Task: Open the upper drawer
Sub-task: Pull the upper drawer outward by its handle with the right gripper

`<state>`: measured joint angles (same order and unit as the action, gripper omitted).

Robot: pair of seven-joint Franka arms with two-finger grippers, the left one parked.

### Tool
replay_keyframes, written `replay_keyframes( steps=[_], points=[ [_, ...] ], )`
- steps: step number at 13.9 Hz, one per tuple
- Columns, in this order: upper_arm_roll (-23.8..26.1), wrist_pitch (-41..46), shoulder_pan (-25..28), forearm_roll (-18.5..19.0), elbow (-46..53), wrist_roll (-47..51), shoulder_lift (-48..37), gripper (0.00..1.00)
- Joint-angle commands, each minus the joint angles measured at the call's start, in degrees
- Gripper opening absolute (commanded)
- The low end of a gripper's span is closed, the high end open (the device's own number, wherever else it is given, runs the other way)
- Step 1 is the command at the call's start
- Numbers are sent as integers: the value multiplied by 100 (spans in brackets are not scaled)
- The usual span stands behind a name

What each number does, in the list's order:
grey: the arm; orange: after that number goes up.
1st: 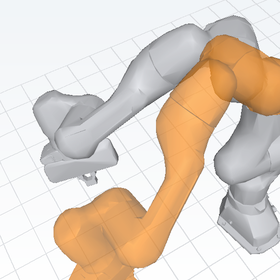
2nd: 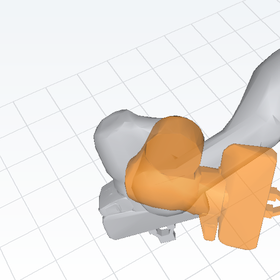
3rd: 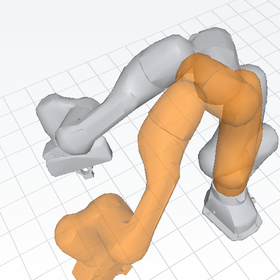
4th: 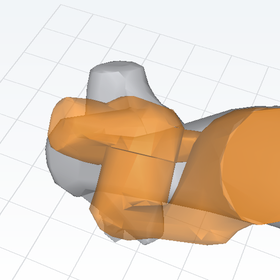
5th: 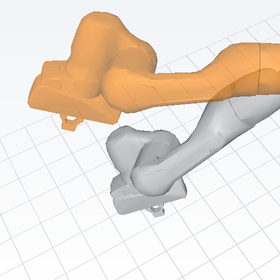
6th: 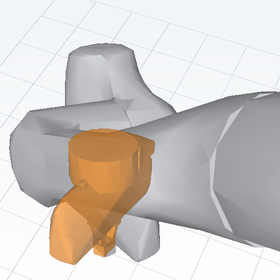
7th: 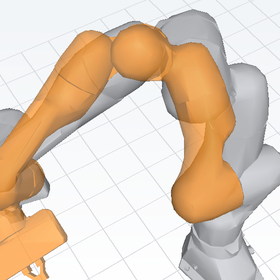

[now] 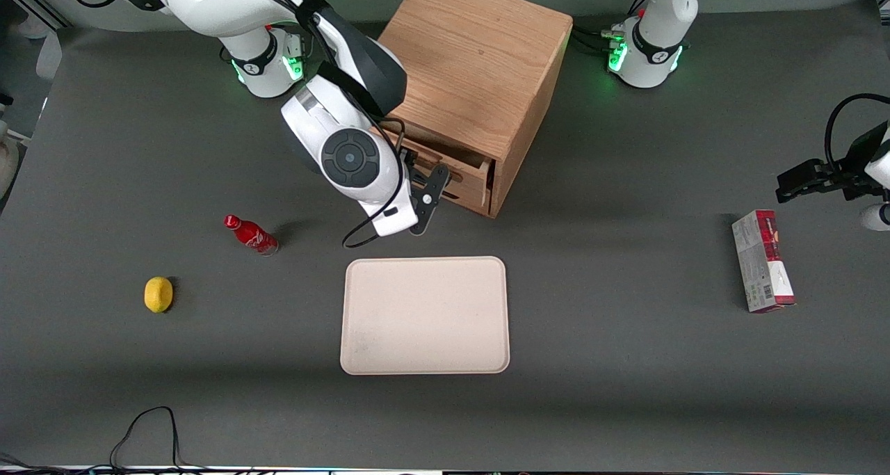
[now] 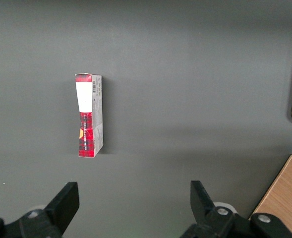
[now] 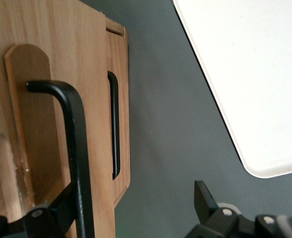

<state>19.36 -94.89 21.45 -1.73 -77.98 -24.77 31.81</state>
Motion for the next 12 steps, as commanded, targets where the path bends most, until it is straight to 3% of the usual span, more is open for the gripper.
replay_keyframes(
  steps=[1,12],
  points=[
    [7,-169,-140,-29,169,-133,97,100],
    [-2,-425,-308,6,388,-431,317,100]
  ],
)
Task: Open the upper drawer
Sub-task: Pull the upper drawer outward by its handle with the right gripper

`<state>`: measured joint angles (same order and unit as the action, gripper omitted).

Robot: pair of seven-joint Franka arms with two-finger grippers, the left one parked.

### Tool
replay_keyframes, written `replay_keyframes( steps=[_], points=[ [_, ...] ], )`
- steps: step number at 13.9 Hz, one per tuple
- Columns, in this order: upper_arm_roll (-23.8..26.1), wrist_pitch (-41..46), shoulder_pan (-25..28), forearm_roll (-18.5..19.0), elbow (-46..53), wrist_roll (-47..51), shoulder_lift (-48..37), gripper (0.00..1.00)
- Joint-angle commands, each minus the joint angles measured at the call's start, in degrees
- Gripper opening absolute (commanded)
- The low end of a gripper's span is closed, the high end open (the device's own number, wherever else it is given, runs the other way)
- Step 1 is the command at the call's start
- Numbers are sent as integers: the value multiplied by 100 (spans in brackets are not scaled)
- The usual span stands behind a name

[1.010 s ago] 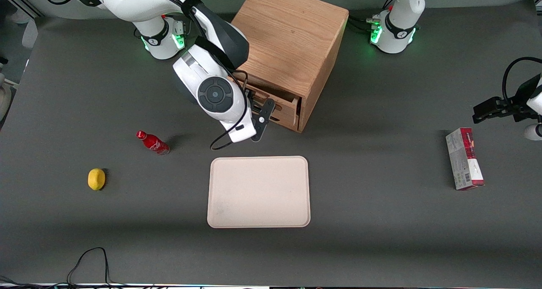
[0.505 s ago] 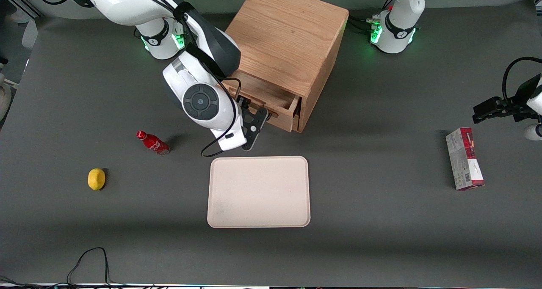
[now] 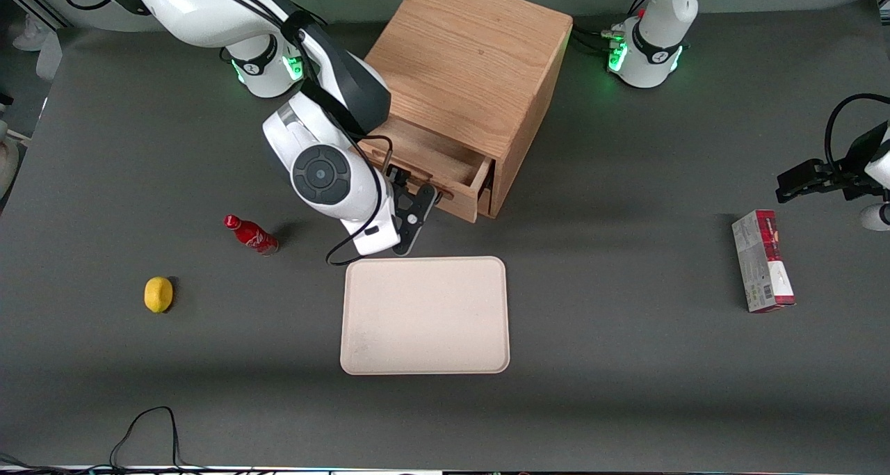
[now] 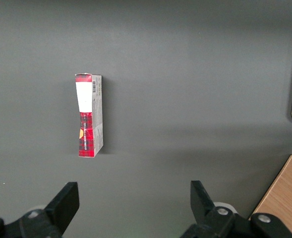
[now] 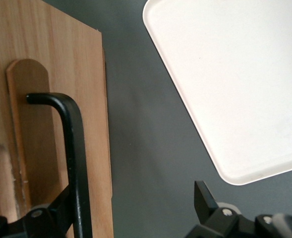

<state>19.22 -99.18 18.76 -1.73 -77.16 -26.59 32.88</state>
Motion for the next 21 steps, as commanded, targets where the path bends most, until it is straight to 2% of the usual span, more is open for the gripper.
replay_keyframes(
  steps=[1,21],
  points=[
    [11,3,-65,6,333,-268,227,100],
    [11,-225,-469,15,913,-268,658,100]
  ],
)
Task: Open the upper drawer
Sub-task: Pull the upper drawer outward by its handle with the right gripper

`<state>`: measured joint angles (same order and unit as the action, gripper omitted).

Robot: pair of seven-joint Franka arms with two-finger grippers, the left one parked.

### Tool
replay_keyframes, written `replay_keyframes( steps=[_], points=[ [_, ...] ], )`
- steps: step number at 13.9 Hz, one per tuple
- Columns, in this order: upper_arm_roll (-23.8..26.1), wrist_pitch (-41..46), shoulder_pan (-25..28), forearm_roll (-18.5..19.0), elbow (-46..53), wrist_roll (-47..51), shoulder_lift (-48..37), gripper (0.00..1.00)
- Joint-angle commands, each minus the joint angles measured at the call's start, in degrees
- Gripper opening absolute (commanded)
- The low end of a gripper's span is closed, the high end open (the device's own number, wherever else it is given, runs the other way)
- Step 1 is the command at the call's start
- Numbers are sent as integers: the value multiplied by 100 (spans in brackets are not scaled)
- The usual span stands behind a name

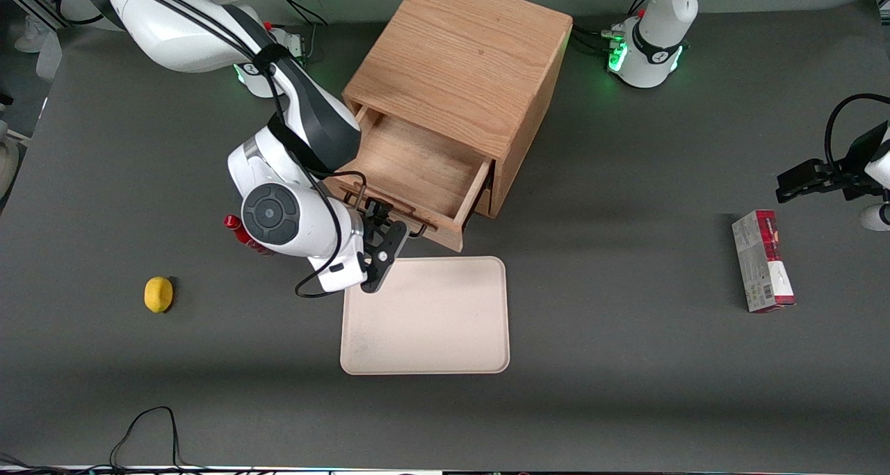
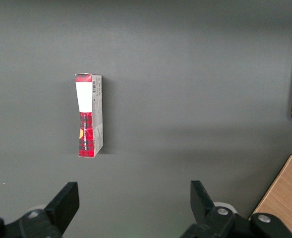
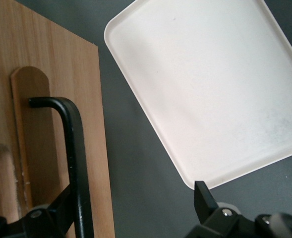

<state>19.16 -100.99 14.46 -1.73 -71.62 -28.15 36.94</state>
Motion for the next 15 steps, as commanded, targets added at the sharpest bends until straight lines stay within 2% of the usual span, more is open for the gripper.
replay_keyframes(
  steps=[1,15],
  points=[
    [17,-140,-75,15,359,-111,261,100],
    [-88,-596,-260,6,728,-76,630,100]
  ],
)
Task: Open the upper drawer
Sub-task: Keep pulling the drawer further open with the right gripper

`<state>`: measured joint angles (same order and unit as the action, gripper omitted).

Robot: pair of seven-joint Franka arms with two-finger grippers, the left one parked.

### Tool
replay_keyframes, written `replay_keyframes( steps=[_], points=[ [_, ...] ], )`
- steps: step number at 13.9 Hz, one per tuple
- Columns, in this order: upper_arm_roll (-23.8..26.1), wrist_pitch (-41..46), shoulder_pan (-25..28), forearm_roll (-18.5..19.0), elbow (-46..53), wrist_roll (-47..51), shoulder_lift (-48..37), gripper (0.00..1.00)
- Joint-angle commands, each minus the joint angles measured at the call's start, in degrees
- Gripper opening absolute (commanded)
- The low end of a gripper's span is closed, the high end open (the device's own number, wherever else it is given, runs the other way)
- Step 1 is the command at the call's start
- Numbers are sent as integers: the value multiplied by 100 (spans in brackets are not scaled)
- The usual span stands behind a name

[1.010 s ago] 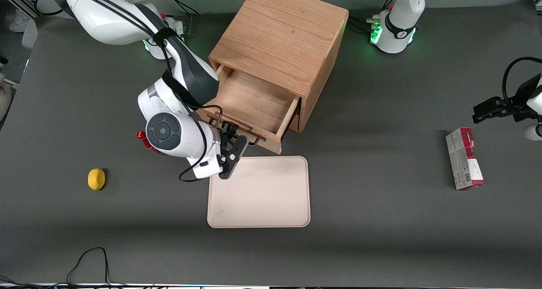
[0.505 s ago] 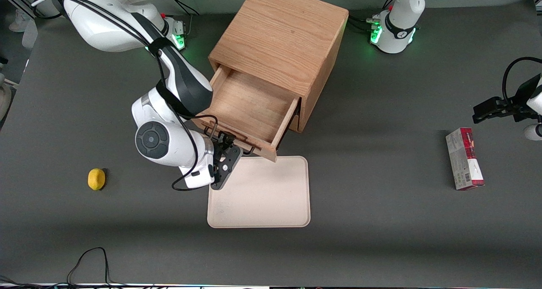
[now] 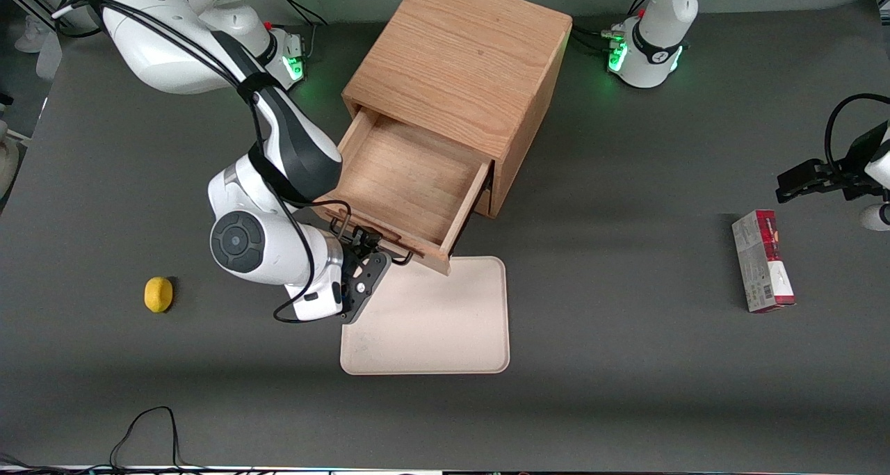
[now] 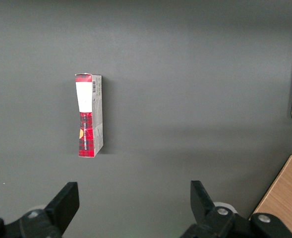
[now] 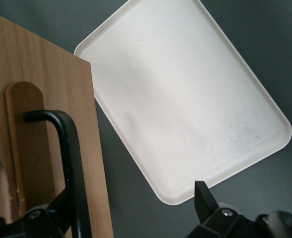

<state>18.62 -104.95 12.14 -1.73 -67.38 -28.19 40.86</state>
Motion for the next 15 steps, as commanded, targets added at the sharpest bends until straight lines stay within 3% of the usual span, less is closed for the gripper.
replay_keyframes(
  steps=[1,15],
  points=[
    [-34,-270,-45,6,305,-72,238,100],
    [-60,-508,-203,6,314,-20,273,100]
  ],
)
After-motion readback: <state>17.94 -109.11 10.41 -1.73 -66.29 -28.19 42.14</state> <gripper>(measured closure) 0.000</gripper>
